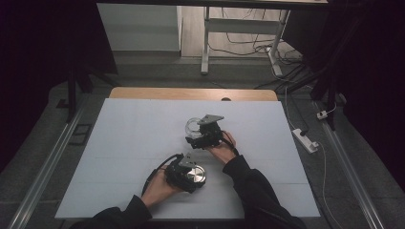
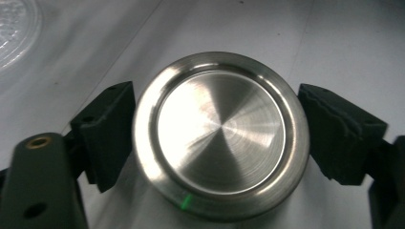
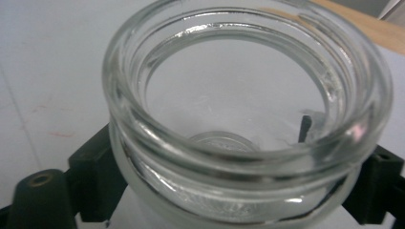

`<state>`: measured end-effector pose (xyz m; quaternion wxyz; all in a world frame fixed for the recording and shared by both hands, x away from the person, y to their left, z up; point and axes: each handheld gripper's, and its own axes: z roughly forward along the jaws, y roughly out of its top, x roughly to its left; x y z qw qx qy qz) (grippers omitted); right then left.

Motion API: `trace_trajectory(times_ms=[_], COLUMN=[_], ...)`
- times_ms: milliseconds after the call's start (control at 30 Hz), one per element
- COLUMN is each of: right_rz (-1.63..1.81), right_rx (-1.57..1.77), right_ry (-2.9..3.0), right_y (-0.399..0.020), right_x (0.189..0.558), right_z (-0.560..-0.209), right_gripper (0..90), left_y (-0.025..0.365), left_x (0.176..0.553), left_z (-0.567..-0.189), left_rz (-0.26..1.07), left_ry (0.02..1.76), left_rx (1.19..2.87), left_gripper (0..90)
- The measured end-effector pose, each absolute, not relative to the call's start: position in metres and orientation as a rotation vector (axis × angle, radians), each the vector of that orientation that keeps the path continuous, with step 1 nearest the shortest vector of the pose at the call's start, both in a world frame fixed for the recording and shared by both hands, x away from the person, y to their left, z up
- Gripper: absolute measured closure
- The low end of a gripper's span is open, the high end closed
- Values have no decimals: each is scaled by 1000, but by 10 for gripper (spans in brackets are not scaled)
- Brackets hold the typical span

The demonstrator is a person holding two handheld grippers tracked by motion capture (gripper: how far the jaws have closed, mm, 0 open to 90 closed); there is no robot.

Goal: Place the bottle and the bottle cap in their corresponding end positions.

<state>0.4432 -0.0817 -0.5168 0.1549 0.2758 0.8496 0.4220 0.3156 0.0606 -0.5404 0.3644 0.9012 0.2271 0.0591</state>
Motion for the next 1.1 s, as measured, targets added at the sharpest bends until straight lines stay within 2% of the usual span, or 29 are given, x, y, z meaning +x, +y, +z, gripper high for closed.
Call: trace_trajectory(times_ms=[300, 633, 1100], right_rz=[1237, 1295, 1321], right_rx=[819, 834, 796], right_ry=[2443, 2437, 2467], right_y=[-89, -105, -112], right_x=[439, 430, 404], right_z=[-504, -491, -484], right_gripper=[22, 3, 0], left_y=[71, 85, 115], left_x=[315, 313, 305], left_z=[-529, -520, -510], left_rz=[130, 109, 91], left_ry=[611, 642, 696], left_rx=[2257, 2234, 2189], left_gripper=[71, 10, 0])
